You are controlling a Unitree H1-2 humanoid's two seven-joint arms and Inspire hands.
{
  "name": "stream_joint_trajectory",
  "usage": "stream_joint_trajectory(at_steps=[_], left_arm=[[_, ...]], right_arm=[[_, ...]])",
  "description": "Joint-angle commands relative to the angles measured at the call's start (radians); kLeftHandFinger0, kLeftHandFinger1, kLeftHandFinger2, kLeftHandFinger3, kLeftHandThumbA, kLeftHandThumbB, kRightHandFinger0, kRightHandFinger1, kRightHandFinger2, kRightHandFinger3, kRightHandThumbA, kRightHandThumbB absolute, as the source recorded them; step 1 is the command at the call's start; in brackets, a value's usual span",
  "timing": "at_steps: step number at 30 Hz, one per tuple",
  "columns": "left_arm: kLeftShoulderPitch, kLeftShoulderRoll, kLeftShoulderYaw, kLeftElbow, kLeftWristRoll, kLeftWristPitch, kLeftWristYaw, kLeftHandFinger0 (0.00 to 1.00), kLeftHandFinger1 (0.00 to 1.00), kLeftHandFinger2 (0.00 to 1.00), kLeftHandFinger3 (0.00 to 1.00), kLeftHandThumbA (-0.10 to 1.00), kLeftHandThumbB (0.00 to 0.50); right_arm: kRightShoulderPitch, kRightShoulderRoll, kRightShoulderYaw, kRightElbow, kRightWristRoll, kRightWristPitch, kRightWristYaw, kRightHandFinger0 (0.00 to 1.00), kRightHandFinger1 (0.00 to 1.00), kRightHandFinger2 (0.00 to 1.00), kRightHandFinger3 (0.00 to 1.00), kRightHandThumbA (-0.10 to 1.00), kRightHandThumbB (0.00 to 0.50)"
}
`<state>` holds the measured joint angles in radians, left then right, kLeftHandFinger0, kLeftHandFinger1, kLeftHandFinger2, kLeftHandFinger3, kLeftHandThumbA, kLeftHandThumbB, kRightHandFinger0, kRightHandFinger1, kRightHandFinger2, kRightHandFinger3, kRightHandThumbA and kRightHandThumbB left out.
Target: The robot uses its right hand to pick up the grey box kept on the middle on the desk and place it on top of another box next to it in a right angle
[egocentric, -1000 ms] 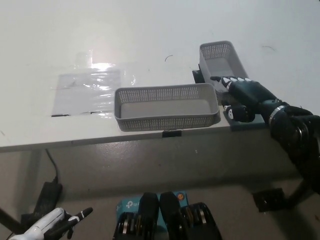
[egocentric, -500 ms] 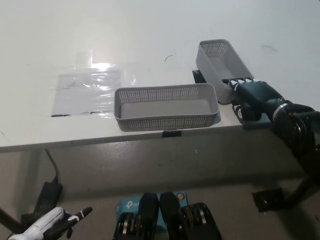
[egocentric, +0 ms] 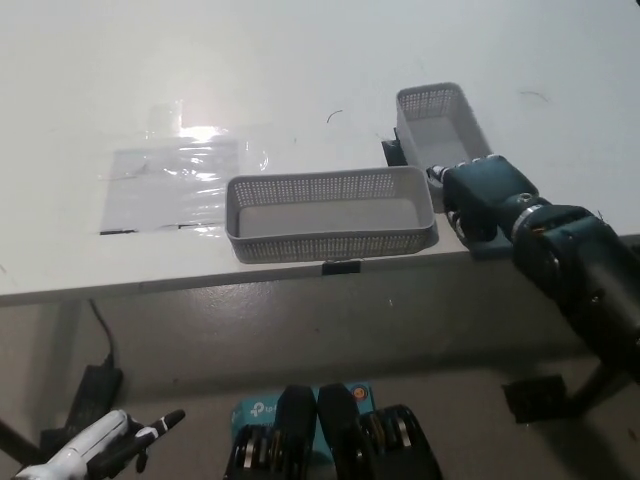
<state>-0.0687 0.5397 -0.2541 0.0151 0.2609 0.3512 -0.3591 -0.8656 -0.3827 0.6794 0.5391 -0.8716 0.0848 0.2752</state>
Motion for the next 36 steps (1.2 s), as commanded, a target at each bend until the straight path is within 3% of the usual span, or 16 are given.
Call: stream_joint_trajectory(at_steps=[1,4,8,10,12,13,14,17,21,22,23,25,28,31,35,36], left_arm=[[-0.019,0.015,0.011,-0.034,-0.002,0.008,-0.023,0.01,0.0,0.02,0.15,0.96,0.243],[-0.021,0.022,0.006,-0.02,0.007,-0.032,-0.016,0.0,0.0,0.01,0.14,0.99,0.272],[-0.023,0.02,0.008,-0.028,0.007,-0.012,-0.017,0.0,0.0,0.0,0.13,0.98,0.272],[-0.022,0.02,0.009,-0.03,0.004,-0.011,-0.02,0.0,0.0,0.0,0.12,0.98,0.267],[-0.021,0.02,0.01,-0.025,0.006,-0.027,-0.013,0.0,0.0,0.0,0.12,0.98,0.277],[-0.018,0.021,0.01,-0.023,-0.001,-0.033,-0.017,0.0,0.0,0.0,0.11,0.98,0.275],[-0.012,0.024,0.006,-0.029,0.006,-0.034,-0.017,0.0,0.0,0.01,0.13,0.99,0.275],[-0.008,0.021,0.014,-0.031,-0.001,-0.027,-0.014,0.0,0.0,0.0,0.13,0.98,0.275],[-0.005,0.023,0.01,-0.031,0.008,-0.024,-0.012,0.04,0.01,0.02,0.16,0.97,0.23],[-0.003,0.022,0.01,-0.032,0.008,-0.026,-0.011,0.05,0.02,0.02,0.16,0.97,0.24],[-0.002,0.023,0.007,-0.03,0.013,-0.03,-0.009,0.05,0.02,0.02,0.16,0.98,0.238],[-0.004,0.016,0.017,-0.026,-0.009,-0.017,-0.018,0.05,0.0,0.01,0.14,0.97,0.274],[-0.004,0.019,0.012,-0.029,0.004,-0.015,-0.014,0.06,0.0,0.01,0.15,0.97,0.271],[-0.001,0.02,0.012,-0.037,0.004,-0.019,-0.014,0.06,0.0,0.01,0.15,0.96,0.244],[0.007,0.016,0.019,-0.041,0.002,-0.021,-0.004,0.04,0.0,0.01,0.15,0.93,0.228],[0.007,0.017,0.018,-0.041,0.003,-0.02,-0.006,0.04,0.0,0.02,0.14,0.96,0.247]], right_arm=[[-0.075,-0.011,0.099,-0.004,-0.169,-0.007,0.041,0.0,0.02,0.19,0.59,0.13,0.0],[-0.095,-0.014,0.135,0.013,-0.217,-0.002,0.012,0.0,0.03,0.19,0.5,-0.09,0.0],[-0.095,-0.012,0.114,0.047,-0.196,-0.033,-0.089,0.0,0.11,0.31,0.3,-0.1,0.001],[-0.082,-0.014,0.085,0.065,-0.171,-0.069,-0.169,0.0,0.06,0.3,0.09,-0.1,0.021],[-0.075,-0.014,0.065,0.085,-0.149,-0.097,-0.208,0.0,0.06,0.37,0.01,-0.1,0.033],[-0.064,-0.013,0.05,0.108,-0.135,-0.126,-0.27,0.0,0.06,0.4,0.01,-0.1,0.072],[-0.05,-0.007,0.019,0.141,-0.102,-0.142,-0.309,0.0,0.06,0.41,0.09,-0.1,0.044],[-0.028,0.005,-0.046,0.14,-0.059,-0.149,-0.327,0.0,0.12,0.49,0.26,-0.1,0.172],[0.005,0.004,-0.132,0.116,-0.016,-0.21,-0.412,0.0,0.04,0.39,0.27,-0.1,0.055],[0.013,0.006,-0.161,0.107,0.0,-0.221,-0.427,0.0,0.04,0.4,0.18,-0.1,0.075],[0.014,0.007,-0.172,0.108,0.004,-0.226,-0.436,0.0,0.06,0.43,0.2,-0.1,0.086],[0.017,0.001,-0.203,0.084,0.01,-0.224,-0.427,0.0,0.12,0.5,0.37,-0.1,0.149],[0.011,-0.004,-0.247,0.064,0.026,-0.231,-0.423,0.0,0.15,0.53,0.48,-0.1,0.185],[-0.002,-0.017,-0.28,0.045,0.039,-0.256,-0.429,0.0,0.15,0.53,0.46,-0.1,0.114],[-0.033,-0.025,-0.293,0.017,0.022,-0.255,-0.423,0.0,0.18,0.56,0.52,-0.1,0.203],[-0.048,-0.033,-0.295,0.003,0.018,-0.276,-0.431,0.0,0.12,0.46,0.43,-0.1,0.208]])
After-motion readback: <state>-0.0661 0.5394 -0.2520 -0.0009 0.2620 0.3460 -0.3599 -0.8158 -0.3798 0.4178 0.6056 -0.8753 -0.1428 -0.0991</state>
